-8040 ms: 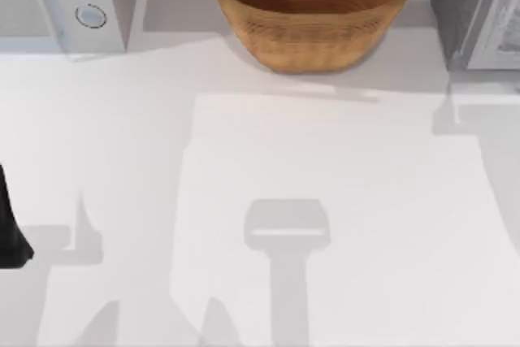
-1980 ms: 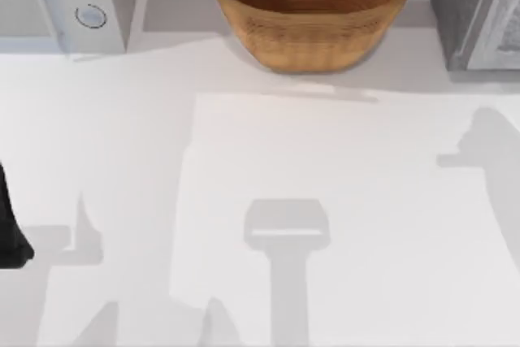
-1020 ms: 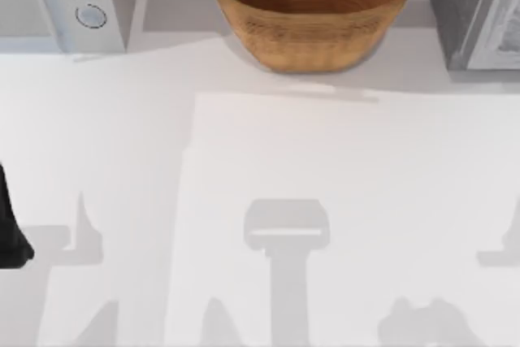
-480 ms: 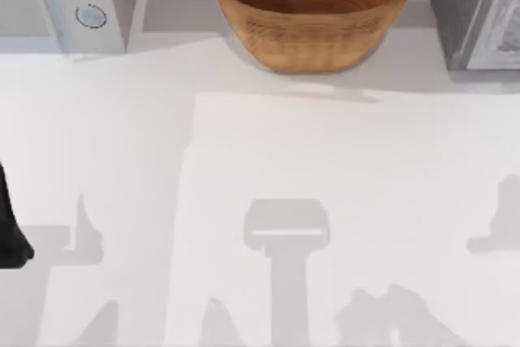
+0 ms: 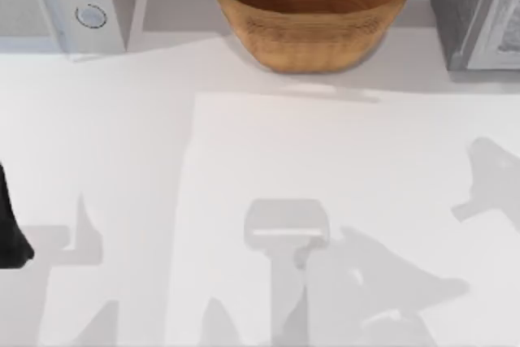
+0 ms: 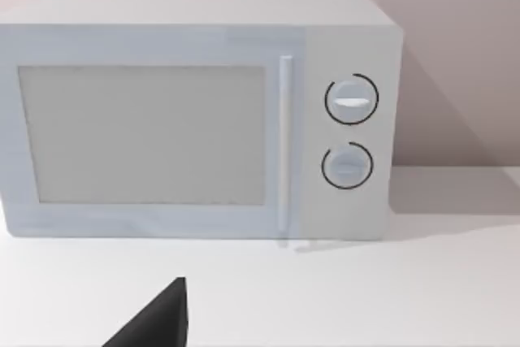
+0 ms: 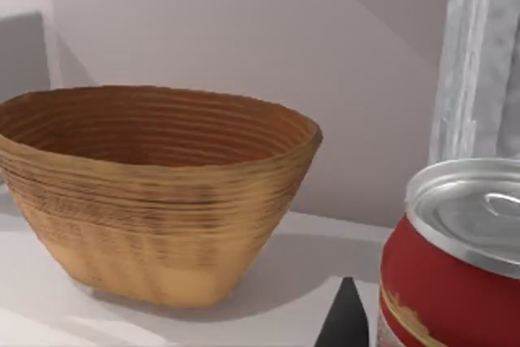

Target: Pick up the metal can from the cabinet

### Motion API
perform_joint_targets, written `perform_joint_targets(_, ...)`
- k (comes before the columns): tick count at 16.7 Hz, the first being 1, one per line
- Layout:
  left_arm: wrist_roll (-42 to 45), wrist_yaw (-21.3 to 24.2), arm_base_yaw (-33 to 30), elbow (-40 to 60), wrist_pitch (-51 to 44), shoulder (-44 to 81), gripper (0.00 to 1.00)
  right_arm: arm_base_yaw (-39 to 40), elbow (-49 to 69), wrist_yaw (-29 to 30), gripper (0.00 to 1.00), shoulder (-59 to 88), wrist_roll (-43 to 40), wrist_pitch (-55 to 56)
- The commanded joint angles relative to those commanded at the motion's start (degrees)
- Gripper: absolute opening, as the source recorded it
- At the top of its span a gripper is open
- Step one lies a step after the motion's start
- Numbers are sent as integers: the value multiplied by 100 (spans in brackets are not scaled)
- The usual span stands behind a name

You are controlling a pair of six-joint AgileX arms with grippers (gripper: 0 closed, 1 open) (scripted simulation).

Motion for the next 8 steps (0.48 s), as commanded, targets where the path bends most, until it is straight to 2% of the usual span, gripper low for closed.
perform_joint_targets(8,0,0,0,0,0,0,100,-449,695,-1858,0,4506,57,3768)
